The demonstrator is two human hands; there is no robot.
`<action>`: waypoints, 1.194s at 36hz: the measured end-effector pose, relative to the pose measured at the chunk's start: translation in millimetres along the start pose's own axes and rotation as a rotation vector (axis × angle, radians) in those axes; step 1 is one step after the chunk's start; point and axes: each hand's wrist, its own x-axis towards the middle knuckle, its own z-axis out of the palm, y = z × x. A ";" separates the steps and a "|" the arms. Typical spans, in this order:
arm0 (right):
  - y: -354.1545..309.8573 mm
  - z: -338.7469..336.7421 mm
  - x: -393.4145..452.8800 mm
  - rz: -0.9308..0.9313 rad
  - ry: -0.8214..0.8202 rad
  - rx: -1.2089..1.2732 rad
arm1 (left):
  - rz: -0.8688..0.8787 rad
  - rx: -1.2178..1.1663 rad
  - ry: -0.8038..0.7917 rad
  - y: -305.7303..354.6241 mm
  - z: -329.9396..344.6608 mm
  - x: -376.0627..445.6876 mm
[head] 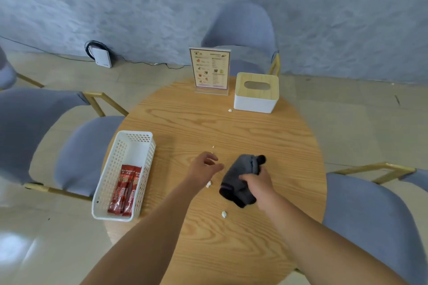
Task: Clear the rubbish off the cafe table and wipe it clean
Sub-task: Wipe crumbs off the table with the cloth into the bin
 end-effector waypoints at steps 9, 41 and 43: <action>-35.3 27.4 -0.5 -0.072 -0.016 0.173 | 0.076 0.037 -0.387 29.6 17.7 2.9; 35.1 -19.2 62.9 0.068 0.062 -1.064 | 0.257 0.686 0.197 94.3 -19.4 205.8; 35.5 -19.4 64.3 0.057 0.070 -1.045 | 0.256 0.711 0.232 94.3 -11.7 215.0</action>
